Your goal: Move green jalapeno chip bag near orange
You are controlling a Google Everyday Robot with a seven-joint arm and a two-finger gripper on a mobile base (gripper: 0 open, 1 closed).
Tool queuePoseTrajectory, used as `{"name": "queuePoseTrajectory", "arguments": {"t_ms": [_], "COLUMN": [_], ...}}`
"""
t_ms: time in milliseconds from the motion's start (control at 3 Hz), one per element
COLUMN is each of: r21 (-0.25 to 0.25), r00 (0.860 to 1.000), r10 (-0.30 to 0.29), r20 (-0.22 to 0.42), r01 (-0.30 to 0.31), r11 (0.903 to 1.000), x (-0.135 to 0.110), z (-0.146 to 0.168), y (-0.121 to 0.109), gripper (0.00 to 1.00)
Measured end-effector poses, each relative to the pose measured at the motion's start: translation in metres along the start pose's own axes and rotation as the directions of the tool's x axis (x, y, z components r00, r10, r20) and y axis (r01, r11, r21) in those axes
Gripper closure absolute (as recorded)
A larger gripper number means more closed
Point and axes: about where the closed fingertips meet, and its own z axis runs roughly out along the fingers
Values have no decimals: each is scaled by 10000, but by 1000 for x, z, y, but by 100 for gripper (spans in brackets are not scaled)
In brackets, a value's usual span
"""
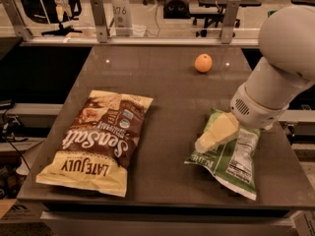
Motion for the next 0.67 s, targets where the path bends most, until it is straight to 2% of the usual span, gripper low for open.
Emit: {"name": "queuePoseTrajectory", "arguments": {"t_ms": [333,667], "r21": [-286,-130], "r00": [9999,9995], "r10": [-65,-295], "r20": [-122,-102], "r01": [61,293], "r11": [9996,9995], "x": [-5,-9], "z": [3,-4], "y": [10,12], "gripper": [18,41]}}
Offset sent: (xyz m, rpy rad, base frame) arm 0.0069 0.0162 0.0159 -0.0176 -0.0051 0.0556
